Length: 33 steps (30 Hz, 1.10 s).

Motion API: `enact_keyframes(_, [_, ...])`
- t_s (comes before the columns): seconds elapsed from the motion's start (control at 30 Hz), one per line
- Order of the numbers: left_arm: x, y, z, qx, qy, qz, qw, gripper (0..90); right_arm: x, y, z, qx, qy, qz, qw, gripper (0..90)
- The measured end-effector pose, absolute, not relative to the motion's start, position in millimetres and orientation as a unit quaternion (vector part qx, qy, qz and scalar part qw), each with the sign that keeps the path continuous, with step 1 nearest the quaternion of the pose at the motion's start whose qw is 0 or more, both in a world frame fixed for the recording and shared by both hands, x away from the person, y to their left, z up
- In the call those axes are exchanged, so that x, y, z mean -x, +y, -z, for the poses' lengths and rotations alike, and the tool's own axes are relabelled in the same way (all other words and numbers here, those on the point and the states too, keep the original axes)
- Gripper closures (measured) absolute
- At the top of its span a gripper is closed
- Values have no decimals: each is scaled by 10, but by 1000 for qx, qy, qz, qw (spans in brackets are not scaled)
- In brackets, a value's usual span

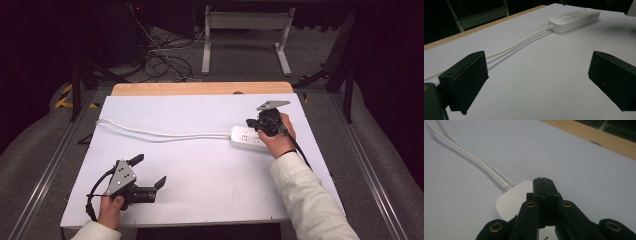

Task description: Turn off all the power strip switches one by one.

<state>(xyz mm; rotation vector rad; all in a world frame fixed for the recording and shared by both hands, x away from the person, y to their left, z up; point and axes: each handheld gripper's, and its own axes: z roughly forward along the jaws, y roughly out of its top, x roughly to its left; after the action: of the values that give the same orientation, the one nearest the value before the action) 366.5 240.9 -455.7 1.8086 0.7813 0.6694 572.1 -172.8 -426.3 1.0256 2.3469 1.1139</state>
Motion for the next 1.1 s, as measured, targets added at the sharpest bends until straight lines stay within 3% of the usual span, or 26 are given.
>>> enact_keyframes(1.1, [-3672,2415,4560,-750,325,-277,506,33,-5854,-1623,4526,-378,845,-345,154,900])
